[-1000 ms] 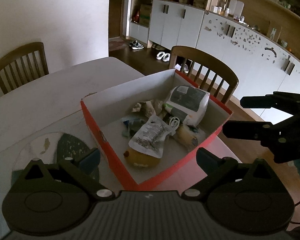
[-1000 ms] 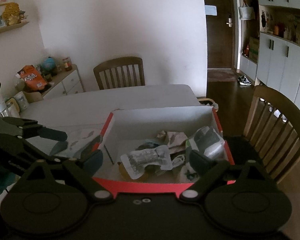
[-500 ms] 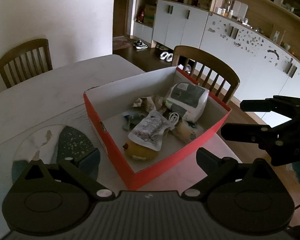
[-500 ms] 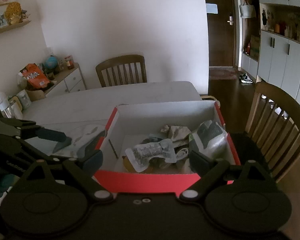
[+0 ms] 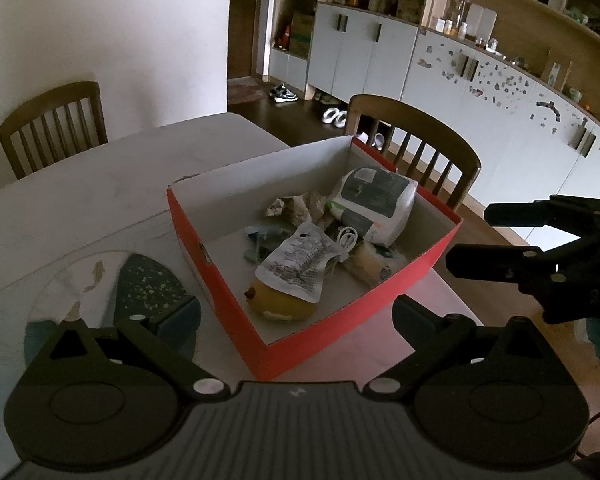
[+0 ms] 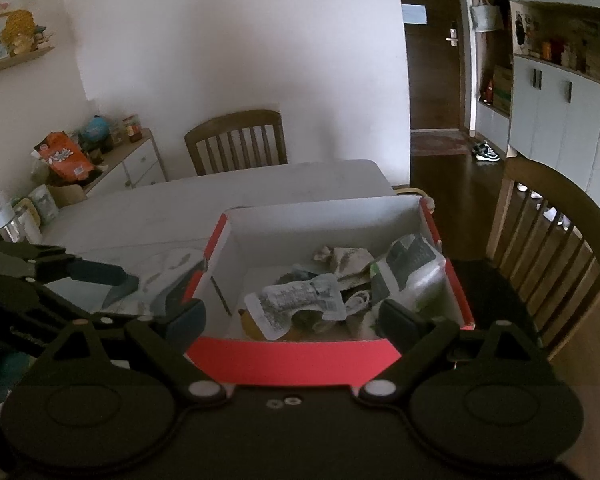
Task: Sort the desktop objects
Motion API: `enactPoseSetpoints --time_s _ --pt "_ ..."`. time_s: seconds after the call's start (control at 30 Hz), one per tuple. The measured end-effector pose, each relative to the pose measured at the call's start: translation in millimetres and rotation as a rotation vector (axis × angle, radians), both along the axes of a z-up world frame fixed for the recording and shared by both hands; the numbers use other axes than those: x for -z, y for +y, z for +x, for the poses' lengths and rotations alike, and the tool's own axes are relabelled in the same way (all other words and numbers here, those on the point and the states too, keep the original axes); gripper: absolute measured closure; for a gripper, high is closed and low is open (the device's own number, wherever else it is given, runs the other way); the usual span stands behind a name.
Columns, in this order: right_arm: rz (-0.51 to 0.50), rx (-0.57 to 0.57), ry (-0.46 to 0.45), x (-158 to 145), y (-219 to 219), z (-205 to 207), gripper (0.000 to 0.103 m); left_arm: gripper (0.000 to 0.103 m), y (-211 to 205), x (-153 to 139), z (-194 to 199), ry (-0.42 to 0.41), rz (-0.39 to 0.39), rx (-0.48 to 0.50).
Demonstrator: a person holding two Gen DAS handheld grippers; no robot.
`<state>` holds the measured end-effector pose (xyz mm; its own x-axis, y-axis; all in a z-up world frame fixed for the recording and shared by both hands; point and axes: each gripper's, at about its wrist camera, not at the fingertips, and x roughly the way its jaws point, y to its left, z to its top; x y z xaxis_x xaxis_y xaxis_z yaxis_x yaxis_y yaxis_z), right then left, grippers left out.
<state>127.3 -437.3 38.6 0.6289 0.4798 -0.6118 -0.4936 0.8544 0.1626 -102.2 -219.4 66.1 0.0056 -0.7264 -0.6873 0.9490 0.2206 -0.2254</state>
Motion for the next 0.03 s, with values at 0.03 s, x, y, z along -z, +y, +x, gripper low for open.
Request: enactPoseSetpoints --time_s 0.03 --pt "0.0 0.004 0.002 0.3 0.0 0.0 0.009 0.001 0.5 -0.3 0.5 -0.003 -0.001 -0.001"
